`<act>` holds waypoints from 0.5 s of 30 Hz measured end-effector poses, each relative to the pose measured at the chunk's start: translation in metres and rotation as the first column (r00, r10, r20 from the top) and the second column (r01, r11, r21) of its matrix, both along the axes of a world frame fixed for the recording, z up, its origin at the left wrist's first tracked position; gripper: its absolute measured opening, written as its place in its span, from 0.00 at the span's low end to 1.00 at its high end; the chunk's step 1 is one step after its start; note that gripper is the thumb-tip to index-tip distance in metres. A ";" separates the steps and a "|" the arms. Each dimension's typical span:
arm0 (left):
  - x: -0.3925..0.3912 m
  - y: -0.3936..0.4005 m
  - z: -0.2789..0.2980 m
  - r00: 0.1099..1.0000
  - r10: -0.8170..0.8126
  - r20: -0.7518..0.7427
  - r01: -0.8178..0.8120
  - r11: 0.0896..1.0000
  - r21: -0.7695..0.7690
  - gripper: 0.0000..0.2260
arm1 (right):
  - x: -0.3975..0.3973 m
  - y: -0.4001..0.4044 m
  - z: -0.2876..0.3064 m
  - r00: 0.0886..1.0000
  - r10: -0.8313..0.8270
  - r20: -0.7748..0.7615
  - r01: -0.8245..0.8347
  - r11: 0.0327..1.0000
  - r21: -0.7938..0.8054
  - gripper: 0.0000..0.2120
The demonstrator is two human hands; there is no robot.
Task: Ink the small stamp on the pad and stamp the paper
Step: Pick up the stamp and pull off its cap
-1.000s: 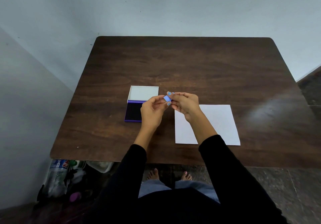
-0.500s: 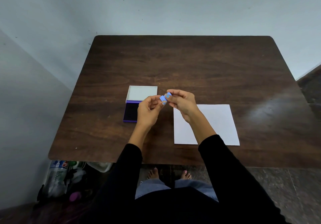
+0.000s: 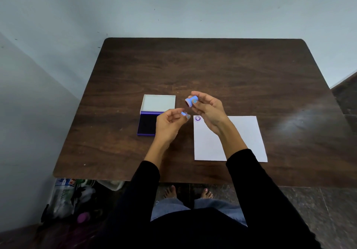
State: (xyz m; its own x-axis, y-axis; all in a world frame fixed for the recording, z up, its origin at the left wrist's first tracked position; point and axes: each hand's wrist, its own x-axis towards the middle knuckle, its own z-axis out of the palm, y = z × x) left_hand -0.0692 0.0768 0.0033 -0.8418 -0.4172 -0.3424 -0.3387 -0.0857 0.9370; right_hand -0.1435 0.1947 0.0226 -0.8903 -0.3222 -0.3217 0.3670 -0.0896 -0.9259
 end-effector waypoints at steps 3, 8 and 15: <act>0.006 0.014 -0.011 0.999 -0.047 0.014 0.049 0.948 -0.314 0.14 | -0.006 0.004 0.001 0.980 -0.101 0.170 0.134 0.972 -0.194 0.12; 0.019 0.030 -0.036 0.989 -0.118 0.092 0.146 0.626 -0.766 0.12 | -0.005 0.011 -0.001 0.903 -0.097 0.419 0.296 0.848 -0.440 0.08; 0.025 0.036 -0.050 0.990 -0.084 0.117 0.144 0.559 -0.817 0.11 | -0.002 0.010 0.002 0.860 -0.055 0.507 0.356 0.777 -0.520 0.07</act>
